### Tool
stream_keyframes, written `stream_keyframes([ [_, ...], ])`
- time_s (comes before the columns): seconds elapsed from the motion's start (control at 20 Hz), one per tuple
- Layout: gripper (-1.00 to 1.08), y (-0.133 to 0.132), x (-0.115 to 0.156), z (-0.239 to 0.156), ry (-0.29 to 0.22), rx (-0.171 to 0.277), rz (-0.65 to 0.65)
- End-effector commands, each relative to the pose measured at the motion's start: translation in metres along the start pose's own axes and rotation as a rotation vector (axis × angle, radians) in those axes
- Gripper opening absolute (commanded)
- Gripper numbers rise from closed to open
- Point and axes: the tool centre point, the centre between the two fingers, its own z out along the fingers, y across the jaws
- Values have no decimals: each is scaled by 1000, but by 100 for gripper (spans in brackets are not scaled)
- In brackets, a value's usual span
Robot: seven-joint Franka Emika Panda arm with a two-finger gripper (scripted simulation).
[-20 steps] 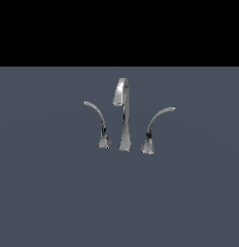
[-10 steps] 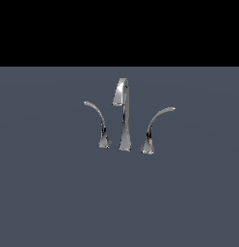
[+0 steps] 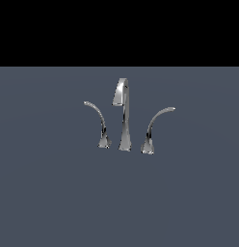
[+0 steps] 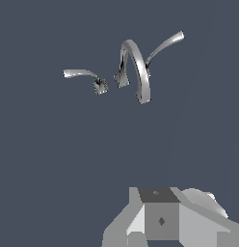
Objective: Turn on the faucet by rotating a designated handle.
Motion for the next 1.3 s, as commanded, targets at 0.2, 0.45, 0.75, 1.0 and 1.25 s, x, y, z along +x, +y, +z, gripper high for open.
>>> stream_keyframes([
  [0.2,-100,-29,11,26,-3,3,142],
  [0.45,-100,-49,22,46,-5,5,249],
  [0.75,-100,-71,38,69,-8,8,374],
  [1.0,-100,-88,53,87,-10,10,474],
  [1.25,-100,-102,69,105,-12,11,570],
])
